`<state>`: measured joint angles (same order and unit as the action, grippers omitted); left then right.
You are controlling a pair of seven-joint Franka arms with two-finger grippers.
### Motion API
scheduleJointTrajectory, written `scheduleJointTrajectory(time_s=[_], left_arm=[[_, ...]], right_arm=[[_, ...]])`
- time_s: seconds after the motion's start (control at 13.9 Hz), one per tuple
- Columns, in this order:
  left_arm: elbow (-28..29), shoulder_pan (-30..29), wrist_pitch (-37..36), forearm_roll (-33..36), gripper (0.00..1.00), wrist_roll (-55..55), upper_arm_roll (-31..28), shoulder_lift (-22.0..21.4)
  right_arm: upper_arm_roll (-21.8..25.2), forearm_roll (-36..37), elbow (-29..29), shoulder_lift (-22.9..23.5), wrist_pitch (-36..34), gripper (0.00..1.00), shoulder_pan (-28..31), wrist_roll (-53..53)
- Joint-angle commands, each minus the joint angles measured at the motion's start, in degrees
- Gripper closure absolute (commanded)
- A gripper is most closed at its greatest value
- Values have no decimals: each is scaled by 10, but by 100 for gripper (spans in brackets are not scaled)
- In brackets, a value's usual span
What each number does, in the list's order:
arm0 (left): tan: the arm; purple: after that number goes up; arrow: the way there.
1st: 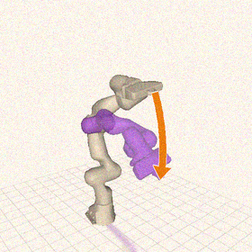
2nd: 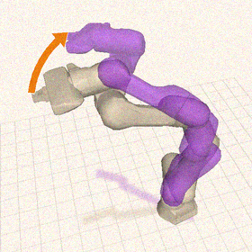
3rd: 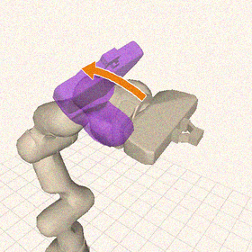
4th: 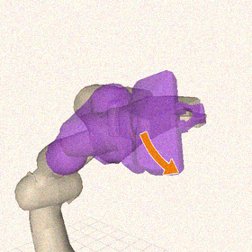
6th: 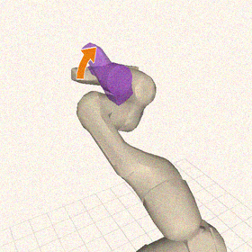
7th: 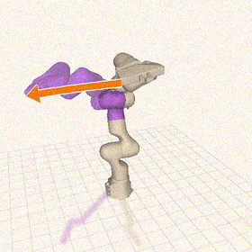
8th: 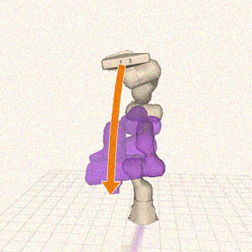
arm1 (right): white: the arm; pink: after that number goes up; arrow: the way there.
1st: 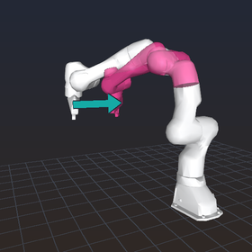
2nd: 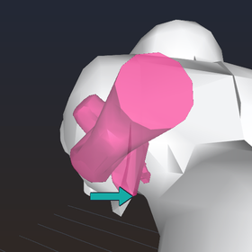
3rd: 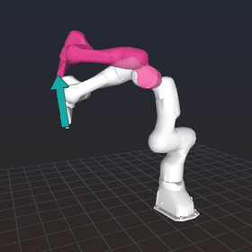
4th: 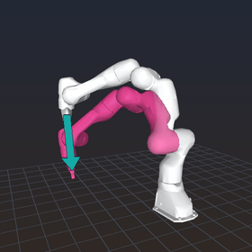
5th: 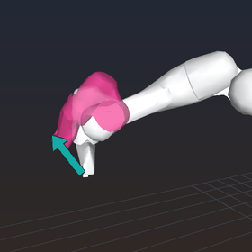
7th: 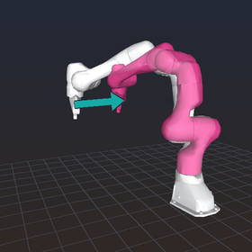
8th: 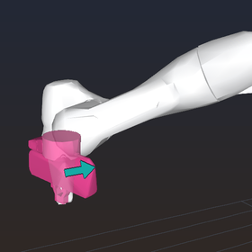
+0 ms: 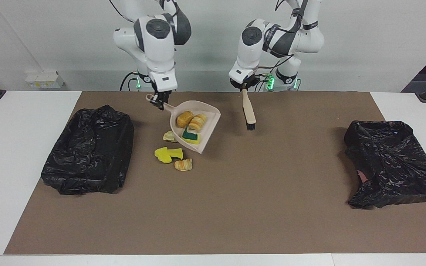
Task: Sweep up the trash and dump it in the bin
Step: 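Carry the loaded dustpan with the right gripper over the black bag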
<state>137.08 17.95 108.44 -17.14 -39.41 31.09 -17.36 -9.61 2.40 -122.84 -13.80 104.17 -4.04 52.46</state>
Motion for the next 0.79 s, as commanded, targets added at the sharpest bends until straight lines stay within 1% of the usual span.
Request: scheduleJointTrajectory(time_s=[0.0,0.14,0.22,0.29,0.36,0.43,0.58,0.72], left_arm=[[33,2,47,-41,100,-27,54,-11],[45,7,76,-54,100,-58,81,-8],[60,10,90,-70,100,-55,88,-7],[75,12,119,-86,100,-53,94,-8],[85,13,134,-88,100,-49,95,-8],[86,12,134,-88,100,-43,95,-8],[93,13,129,-89,100,-14,96,-10],[95,17,131,-89,100,-8,96,-8]], right_arm=[[106,-13,27,3,-25,100,4,130],[183,0,31,7,-14,100,5,191],[210,20,37,11,-13,100,6,218],[235,50,52,19,-12,100,7,243],[259,79,69,30,-4,100,7,271],[281,96,86,39,3,100,7,311],[309,124,111,60,24,100,7,379],[310,195,118,66,50,100,6,397]])
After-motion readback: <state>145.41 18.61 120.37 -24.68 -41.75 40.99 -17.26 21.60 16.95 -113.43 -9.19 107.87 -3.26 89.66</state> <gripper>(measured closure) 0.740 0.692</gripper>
